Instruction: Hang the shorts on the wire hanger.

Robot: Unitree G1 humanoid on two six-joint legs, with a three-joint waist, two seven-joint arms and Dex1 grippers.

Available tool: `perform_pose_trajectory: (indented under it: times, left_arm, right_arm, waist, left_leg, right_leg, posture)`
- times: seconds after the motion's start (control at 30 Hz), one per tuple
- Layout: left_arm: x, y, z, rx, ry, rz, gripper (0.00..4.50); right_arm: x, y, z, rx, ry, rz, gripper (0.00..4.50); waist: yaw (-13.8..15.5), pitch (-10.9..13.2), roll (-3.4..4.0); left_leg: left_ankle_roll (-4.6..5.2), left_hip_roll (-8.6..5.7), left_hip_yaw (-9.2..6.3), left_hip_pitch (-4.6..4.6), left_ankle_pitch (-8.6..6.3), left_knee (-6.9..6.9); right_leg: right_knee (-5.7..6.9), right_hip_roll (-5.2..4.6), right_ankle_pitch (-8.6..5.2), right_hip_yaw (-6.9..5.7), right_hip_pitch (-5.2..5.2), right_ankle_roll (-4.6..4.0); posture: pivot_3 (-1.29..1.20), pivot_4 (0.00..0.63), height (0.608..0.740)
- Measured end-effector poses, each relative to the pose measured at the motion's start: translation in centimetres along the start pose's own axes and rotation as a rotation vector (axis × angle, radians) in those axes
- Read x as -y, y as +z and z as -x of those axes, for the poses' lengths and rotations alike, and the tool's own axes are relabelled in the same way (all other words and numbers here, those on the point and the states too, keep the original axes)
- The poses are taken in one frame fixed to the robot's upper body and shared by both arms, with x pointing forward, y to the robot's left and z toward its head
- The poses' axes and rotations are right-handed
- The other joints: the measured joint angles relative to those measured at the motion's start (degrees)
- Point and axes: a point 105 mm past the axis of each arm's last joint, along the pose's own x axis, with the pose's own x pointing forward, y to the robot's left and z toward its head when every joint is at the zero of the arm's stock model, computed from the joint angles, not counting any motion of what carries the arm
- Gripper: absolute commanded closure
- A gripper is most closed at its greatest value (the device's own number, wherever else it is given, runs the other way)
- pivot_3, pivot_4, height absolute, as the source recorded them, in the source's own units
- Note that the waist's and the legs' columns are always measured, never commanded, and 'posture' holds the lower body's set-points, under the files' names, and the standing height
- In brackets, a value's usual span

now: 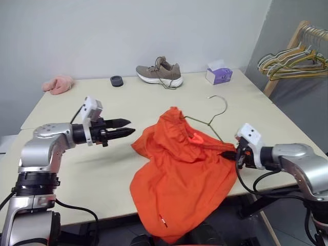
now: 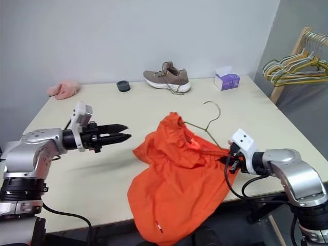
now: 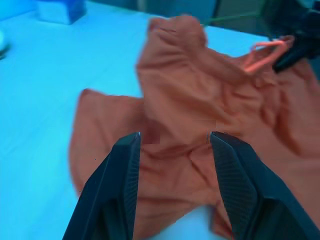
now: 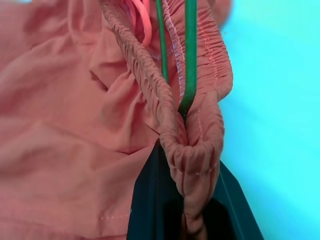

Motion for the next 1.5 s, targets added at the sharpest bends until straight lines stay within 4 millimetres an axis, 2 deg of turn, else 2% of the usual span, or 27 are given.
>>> perform_pose_trajectory:
  times: [0.1,0.2,0.27,0.43,0.53,0.67,0.8,0.9,1.07,1.37,1.5]
  left_arm:
    - [1.8,0.8,-2.3,0.042,-0.103,0.008,1.63]
    - [4.8,2.7,-5.5,0.119,-0.268,0.008,0.72]
    - [5.8,3.8,-6.3,0.147,-0.321,-0.009,0.07]
    - [7.2,5.6,-8.5,0.229,-0.384,-0.048,0.03]
    - [7.7,6.0,-9.6,0.264,-0.378,-0.124,0.03]
    - [8.0,6.2,-10.4,0.277,-0.349,-0.268,0.03]
    - [8.6,6.4,-11.2,0.303,-0.354,-0.313,0.03]
    - [8.9,6.4,-11.6,0.308,-0.352,-0.341,0.03]
    - [9.5,6.6,-11.9,0.319,-0.352,-0.371,0.03]
    - [10.0,7.6,-12.5,0.376,-0.334,-0.373,0.03]
    - [10.2,8.0,-12.6,0.4,-0.332,-0.378,0.03]
  right_arm:
    - [1.5,-1.5,2.0,-0.007,-0.127,-0.102,4.5]
    - [4.0,-3.7,5.0,-0.032,-0.339,-0.232,4.5]
    - [4.9,-4.7,6.4,-0.048,-0.429,-0.288,4.5]
    - [5.5,-7.5,8.6,-0.085,-0.598,-0.432,4.5]
    - [6.2,-8.1,9.8,-0.084,-0.702,-0.47,4.5]
    - [7.9,-9.0,12.3,-0.095,-0.898,-0.499,4.5]
    - [10.2,-9.6,15.1,-0.078,-1.089,-0.553,4.5]
    - [12.2,-9.0,17.5,-0.028,-1.229,-0.585,4.5]
    - [15.0,-6.8,21.9,0.044,-1.439,-0.531,4.5]
    - [18.7,-5.0,23.6,0.123,-1.49,-0.636,4.5]
    - [20.4,-5.4,24.1,0.103,-1.48,-0.702,4.5]
  waist:
    - [0.4,0.0,0.0]
    - [0.4,0.0,-0.01]
    - [-0.5,-0.1,0.04]
    - [-2.8,-0.2,0.41]
    - [-3.9,-0.3,0.44]
    - [-5.1,-0.3,0.51]
    - [-5.6,-0.2,0.54]
    - [-6.2,-0.2,0.73]
    - [-6.4,-0.1,0.91]
    - [-6.8,0.0,1.09]
    - [-7.0,0.1,1.08]
  left_leg:
    - [0.01,-0.12,-0.03,-0.04,0.0,0.01]
    - [0.08,-0.17,0.11,-0.07,-0.03,0.08]
    - [0.08,-0.06,0.16,0.0,-0.03,0.04]
    - [0.05,0.03,0.11,-0.01,-0.05,-0.05]
    - [0.05,0.03,0.12,-0.01,-0.05,-0.06]
    - [0.04,0.02,0.14,-0.01,-0.06,-0.1]
    - [0.04,0.01,0.17,-0.01,-0.07,-0.1]
    - [0.07,-0.04,0.22,-0.01,-0.09,-0.12]
    - [0.15,-0.08,0.27,0.03,-0.14,-0.13]
    - [0.28,-0.09,0.68,0.2,-0.22,-0.17]
    - [0.32,-0.09,0.92,0.31,-0.25,-0.23]
  right_leg:
    - [-0.05,0.12,-0.04,-0.03,0.05,0.07]
    - [-0.15,0.08,0.01,0.1,0.08,0.18]
    - [-0.19,0.2,0.01,0.2,0.08,0.19]
    - [-0.31,0.48,0.0,0.21,0.08,0.19]
    - [-0.33,0.52,0.0,0.23,0.08,0.19]
    - [-0.4,0.54,-0.01,0.26,0.09,0.18]
    - [-0.44,0.52,-0.04,0.29,0.1,0.21]
    - [-0.45,0.52,-0.05,0.34,0.1,0.22]
    - [-0.45,0.57,-0.1,0.4,0.11,0.22]
    - [-0.49,0.59,-0.11,0.84,0.15,0.23]
    - [-0.52,0.59,-0.12,1.05,0.16,0.24]
  posture:
    - [-0.33,0.015,0.74]
    - [-0.37,0.021,0.74]
    - [-0.37,0.021,0.74]
    - [-0.4,0.025,0.74]
    - [-0.4,0.025,0.74]
    - [-0.42,0.033,0.74]
    - [-0.42,0.039,0.74]
    - [-0.4,0.043,0.74]
    - [-0.39,0.049,0.74]
    - [-0.39,0.057,0.74]
    - [-0.38,0.062,0.74]
